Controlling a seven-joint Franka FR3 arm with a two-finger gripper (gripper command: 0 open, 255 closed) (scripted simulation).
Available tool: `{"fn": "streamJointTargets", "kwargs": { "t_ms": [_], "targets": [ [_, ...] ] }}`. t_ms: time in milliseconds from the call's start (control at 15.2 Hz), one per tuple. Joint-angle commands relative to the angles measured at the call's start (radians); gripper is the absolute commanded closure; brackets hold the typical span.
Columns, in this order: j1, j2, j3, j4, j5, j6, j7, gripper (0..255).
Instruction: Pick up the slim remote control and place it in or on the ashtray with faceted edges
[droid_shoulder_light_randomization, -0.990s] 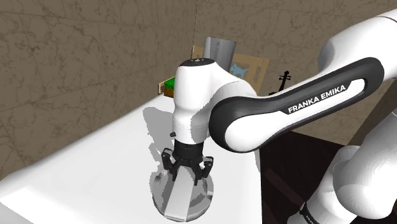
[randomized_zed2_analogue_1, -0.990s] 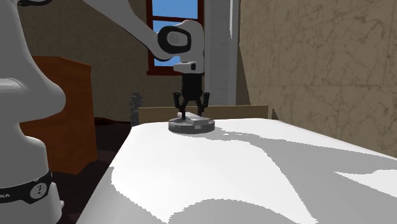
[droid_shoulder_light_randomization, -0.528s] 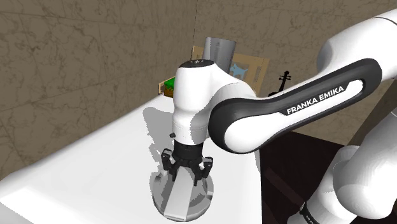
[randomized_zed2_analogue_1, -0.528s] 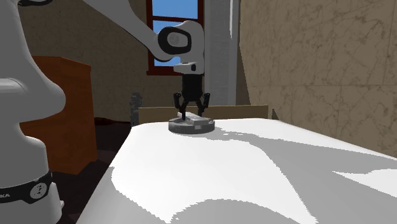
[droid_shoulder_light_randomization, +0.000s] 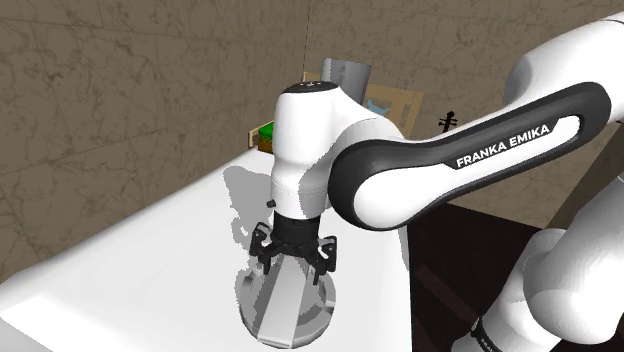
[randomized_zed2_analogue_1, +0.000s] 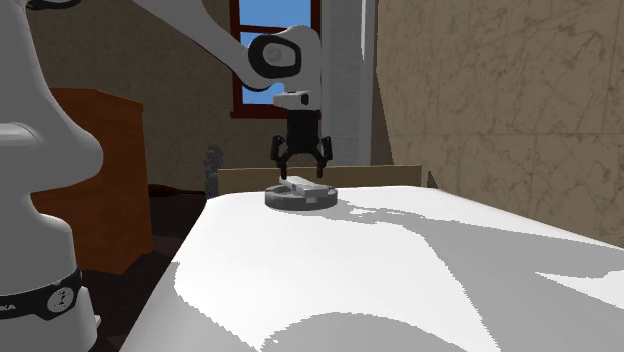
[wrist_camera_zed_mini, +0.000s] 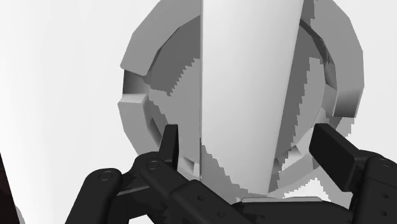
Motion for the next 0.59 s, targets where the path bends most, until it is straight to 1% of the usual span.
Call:
{"fn": "streamJointTargets", "kwargs": {
  "t_ms": [0,66,528],
  "targets": [
    [0.001,-0.027,-0.008,0.042,0.014,-0.065,-0.01,0],
    [0.001,-0.036,-0.012,0.061,0.017,-0.092,-0.013,0],
    [0.001,-0.036,-0.012,0.061,0.017,-0.092,-0.013,0]
  ]
}}
